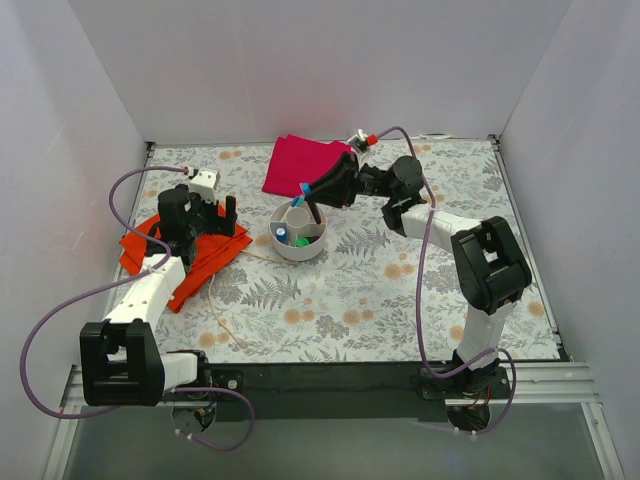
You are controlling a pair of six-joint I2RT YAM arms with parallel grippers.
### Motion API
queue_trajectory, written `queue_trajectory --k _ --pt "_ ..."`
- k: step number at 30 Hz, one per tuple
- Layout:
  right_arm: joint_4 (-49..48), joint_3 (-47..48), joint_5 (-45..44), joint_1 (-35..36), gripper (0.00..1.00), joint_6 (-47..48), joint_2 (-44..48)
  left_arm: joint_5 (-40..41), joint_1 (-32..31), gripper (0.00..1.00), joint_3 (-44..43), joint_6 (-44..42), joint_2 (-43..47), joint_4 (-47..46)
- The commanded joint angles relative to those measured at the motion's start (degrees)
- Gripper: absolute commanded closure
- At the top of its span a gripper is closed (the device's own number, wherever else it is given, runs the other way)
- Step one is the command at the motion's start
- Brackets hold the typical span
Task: Sort the stationery into containers
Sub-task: Place the pen in the storage box.
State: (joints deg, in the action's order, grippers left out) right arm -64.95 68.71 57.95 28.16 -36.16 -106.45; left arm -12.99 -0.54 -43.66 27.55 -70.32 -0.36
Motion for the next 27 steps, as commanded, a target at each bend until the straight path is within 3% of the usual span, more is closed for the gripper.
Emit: queue_trajectory --k 1,14,27 --pt "-7.91 -3.31 1.2 -0.21 0.99 -1.37 -0.33 0.07 0.18 0.11 -2.31 -1.18 -0.51 0.1" --pt "-9.85 -0.24 -0.3 -0.21 0.99 0.57 -9.03 0.16 0.27 0.11 -4.24 -2.15 -3.24 1.94" --pt "-9.85 0.64 -0.56 -0.13 0.96 0.92 -11.58 0.51 0.27 0.11 -5.38 -2.85 -4.03 2.47"
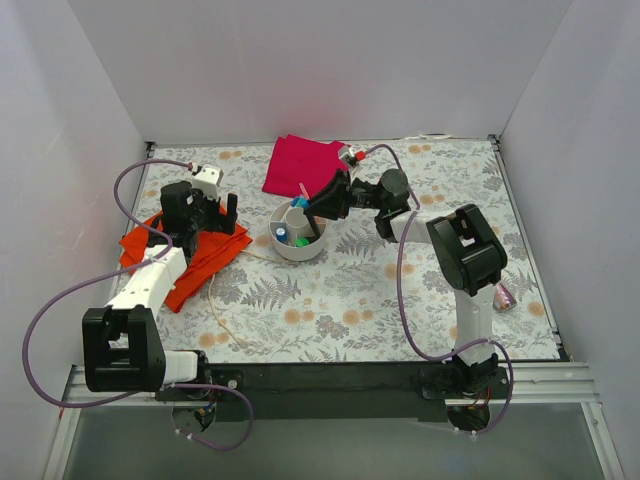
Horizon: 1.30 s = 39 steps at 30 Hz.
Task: Sort the stationery into containers
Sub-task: Place the pen in the storage box, then pick up the stationery from the center of the board.
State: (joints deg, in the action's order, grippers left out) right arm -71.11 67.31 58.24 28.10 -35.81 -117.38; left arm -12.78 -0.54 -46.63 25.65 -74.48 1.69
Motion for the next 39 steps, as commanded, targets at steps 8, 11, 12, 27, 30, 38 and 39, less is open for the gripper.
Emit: queue_trajectory --k 8,11,12,27,30,38,39 --pt "-4.3 2.13 -1.11 -0.15 0.93 1.97 -1.62 0.21 0.27 0.11 -3.73 -1.22 -0.84 0.5" --pt "-4.65 1.69 -1.02 -0.15 0.82 2.67 -1.53 0.21 0.18 0.11 -3.47 -1.22 -0.67 0.59" --pt "-3.69 1.6 -0.85 -0.23 0.74 3.63 -1.45 0.12 0.27 0.11 -3.38 -1.22 -0.41 0.59" --pt "18.51 -0.41 -0.32 -5.94 0.02 13.04 11.9 1.0 0.18 0.1 -5.31 -2.36 -0.49 -1.34" --pt "33.67 -1.3 -2.85 -11.03 0.02 22.22 18.05 1.0 0.18 0.1 -5.93 -2.45 -0.41 -1.34" --pt "77.59 1.51 -26.22 -20.27 0.02 55.57 30.61 -8.31 -0.6 0.11 -11.44 -1.04 -3.39 -3.28" --pt "82.23 1.34 -28.42 -20.8 0.02 56.89 31.59 -8.67 -1.39 0.12 -12.42 -1.13 -4.26 -3.45"
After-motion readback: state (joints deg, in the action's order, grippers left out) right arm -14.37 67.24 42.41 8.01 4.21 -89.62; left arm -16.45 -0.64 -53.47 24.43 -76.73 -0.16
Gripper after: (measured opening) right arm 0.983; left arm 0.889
